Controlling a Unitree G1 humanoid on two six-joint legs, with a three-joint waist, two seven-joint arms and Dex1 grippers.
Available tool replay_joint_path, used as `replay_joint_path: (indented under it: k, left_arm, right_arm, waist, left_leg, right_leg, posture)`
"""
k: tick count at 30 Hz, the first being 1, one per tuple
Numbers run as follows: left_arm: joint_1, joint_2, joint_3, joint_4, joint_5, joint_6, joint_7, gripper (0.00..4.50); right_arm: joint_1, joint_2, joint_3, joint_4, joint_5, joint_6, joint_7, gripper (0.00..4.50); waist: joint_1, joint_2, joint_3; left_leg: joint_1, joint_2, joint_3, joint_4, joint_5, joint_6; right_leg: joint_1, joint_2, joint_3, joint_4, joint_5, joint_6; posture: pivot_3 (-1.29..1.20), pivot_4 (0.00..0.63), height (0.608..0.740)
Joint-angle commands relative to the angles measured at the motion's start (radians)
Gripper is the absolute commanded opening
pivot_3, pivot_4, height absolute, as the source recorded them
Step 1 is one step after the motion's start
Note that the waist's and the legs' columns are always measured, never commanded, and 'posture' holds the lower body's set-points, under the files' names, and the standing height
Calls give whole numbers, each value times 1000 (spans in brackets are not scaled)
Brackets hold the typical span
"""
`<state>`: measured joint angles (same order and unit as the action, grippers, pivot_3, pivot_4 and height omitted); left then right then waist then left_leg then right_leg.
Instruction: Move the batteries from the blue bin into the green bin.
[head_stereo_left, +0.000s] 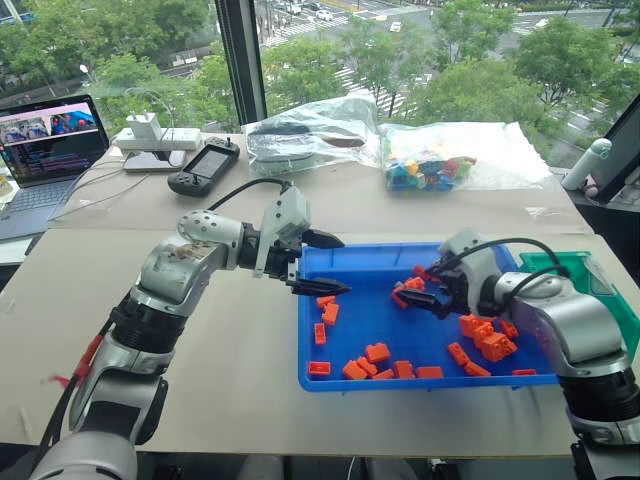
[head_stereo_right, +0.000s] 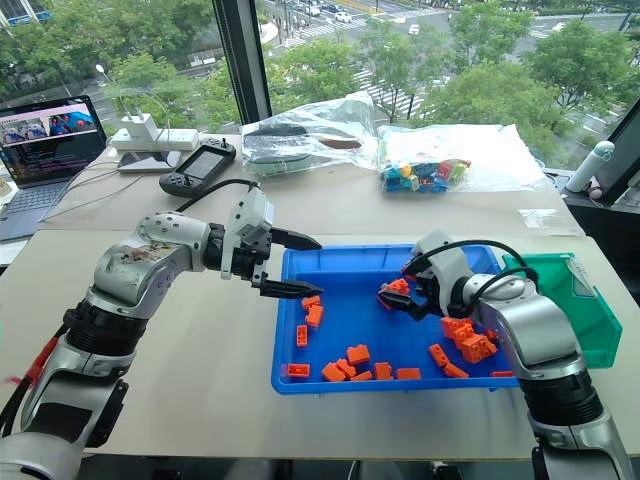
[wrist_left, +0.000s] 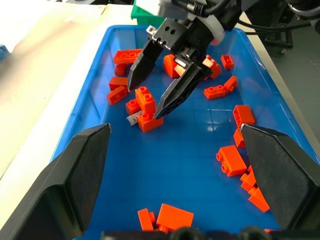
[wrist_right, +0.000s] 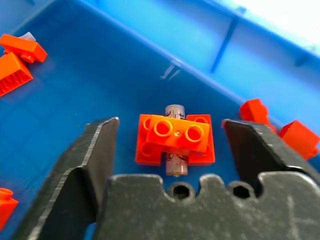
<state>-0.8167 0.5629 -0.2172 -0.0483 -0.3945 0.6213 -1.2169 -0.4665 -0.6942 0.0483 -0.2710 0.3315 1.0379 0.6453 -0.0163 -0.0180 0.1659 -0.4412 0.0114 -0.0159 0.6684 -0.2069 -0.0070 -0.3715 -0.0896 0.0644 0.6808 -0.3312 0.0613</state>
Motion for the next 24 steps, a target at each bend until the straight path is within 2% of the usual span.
replay_joint_path:
  k: [1, 4, 11, 15, 18, 19, 24]
  left_arm:
    - [-16, 4, 17, -23, -11, -1, 5, 4500]
    - [-15, 2, 16, -22, -11, -2, 8, 4500]
    - [-7, -1, 19, -24, -13, -3, 19, 4500]
    - [0, -5, 20, -29, -16, -2, 27, 4500]
    - [0, -12, 17, -26, -16, -6, 30, 4500]
    - [0, -14, 16, -23, -15, -9, 31, 4500]
    - [-4, -25, 17, -18, -11, -10, 35, 4500]
  right_arm:
    - [-13, 2, -19, -1, -3, -22, -11, 2340]
    - [-17, 1, -21, -2, 3, -23, -8, 1441]
    - [-54, -79, -155, -33, 76, 20, 31, 1432]
    - [-4, -215, -149, -3, 19, -22, 52, 1432]
    - [13, -215, -184, 16, 53, -6, 52, 1432]
    - [18, -217, -180, 15, 52, -6, 52, 1932]
    - [14, -217, -156, -16, 53, -14, 54, 3530]
  waist:
    - [0, 0, 0]
    - [0, 0, 0]
    - [1, 0, 0]
    - [5, 0, 0]
    - [3, 0, 0]
    - [-1, 0, 0]
    - [-9, 0, 0]
  left_leg:
    - [0, 0, 0, 0, 0, 0]
    - [0, 0, 0, 0, 0, 0]
    - [0, 0, 0, 0, 0, 0]
    - [0, 0, 0, 0, 0, 0]
    - [0, 0, 0, 0, 0, 0]
    - [0, 0, 0, 0, 0, 0]
    - [0, 1, 0, 0, 0, 0]
  right_leg:
    - [0, 0, 0, 0, 0, 0]
    - [0, 0, 0, 0, 0, 0]
    - [0, 0, 0, 0, 0, 0]
    - [0, 0, 0, 0, 0, 0]
    - [1, -1, 0, -1, 0, 0]
    - [1, -1, 0, -1, 0, 0]
    - [0, 1, 0, -1, 0, 0]
  posture:
    - [0, 150, 732]
    - [0, 150, 732]
    - [0, 150, 732]
    - [0, 150, 732]
    - [0, 150, 732]
    - [0, 150, 732]
    - [0, 150, 732]
